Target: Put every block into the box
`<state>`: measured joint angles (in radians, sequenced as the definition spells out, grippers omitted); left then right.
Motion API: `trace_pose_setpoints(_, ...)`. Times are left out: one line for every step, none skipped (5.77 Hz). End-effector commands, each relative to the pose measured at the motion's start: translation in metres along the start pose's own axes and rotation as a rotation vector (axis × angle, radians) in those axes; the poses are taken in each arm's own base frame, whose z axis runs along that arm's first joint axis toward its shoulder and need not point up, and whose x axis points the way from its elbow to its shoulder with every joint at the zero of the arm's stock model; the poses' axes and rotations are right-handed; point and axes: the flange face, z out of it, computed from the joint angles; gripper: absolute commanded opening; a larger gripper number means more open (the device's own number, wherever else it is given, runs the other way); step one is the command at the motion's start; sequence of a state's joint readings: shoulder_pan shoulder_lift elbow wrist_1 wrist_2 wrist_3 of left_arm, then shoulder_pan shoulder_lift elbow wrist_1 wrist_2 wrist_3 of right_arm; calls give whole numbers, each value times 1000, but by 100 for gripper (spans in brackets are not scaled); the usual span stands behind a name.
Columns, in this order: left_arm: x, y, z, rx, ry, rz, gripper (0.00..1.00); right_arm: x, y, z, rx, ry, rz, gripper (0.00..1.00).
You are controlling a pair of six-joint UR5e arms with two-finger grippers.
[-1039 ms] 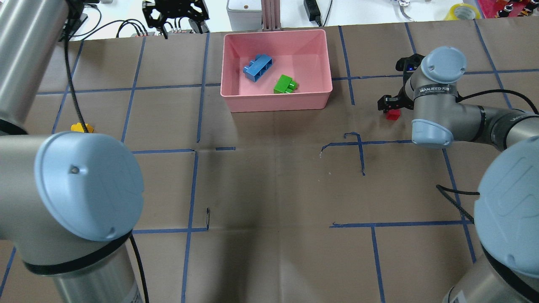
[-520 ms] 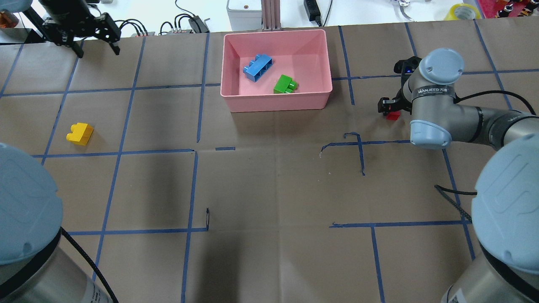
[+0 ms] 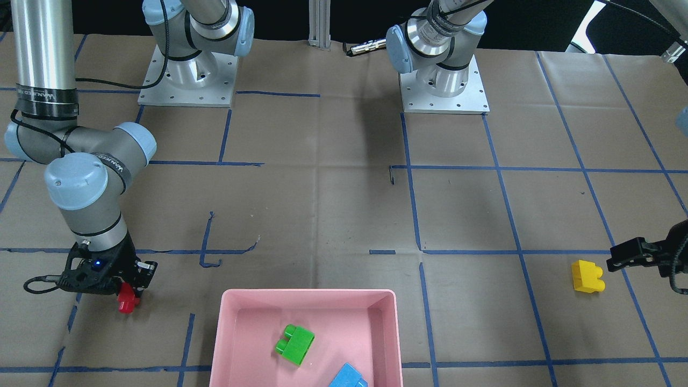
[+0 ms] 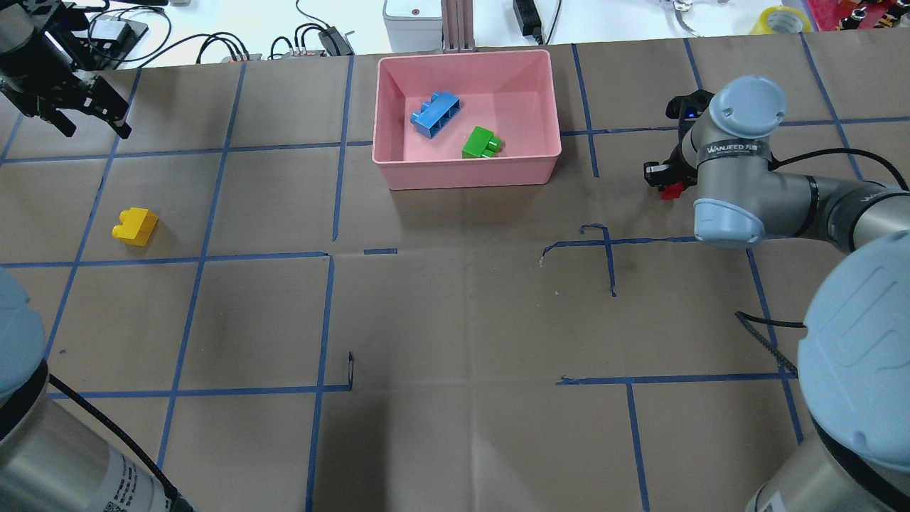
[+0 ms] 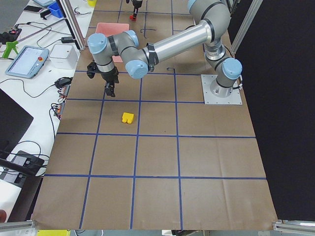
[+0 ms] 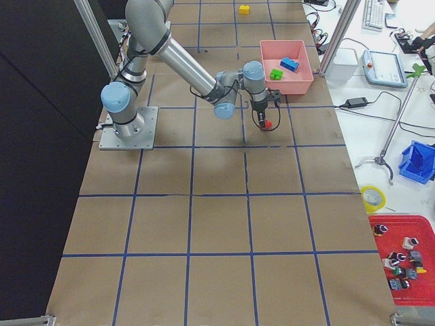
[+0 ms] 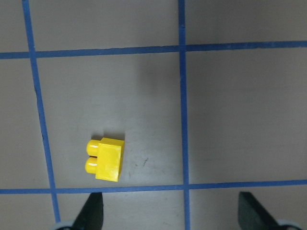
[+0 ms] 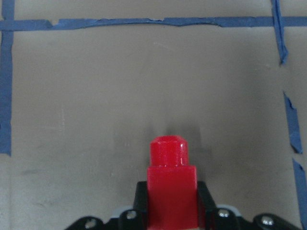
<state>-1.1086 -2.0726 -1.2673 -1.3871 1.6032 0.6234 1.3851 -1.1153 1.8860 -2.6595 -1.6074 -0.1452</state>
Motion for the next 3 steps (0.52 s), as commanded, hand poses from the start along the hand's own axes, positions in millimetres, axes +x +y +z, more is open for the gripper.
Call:
trace_pose_setpoints(-29, 19, 68, 62, -49, 150, 99, 7, -33, -63, -14, -3, -12, 4)
trace_pose_setpoints(-29, 20, 108, 64, -49, 196, 99, 4, -54, -111, -35, -15, -32, 4)
trace_pose_setpoints(-24, 15, 137, 68, 9, 202, 99, -33, -80, -150, -52, -115, -115, 4)
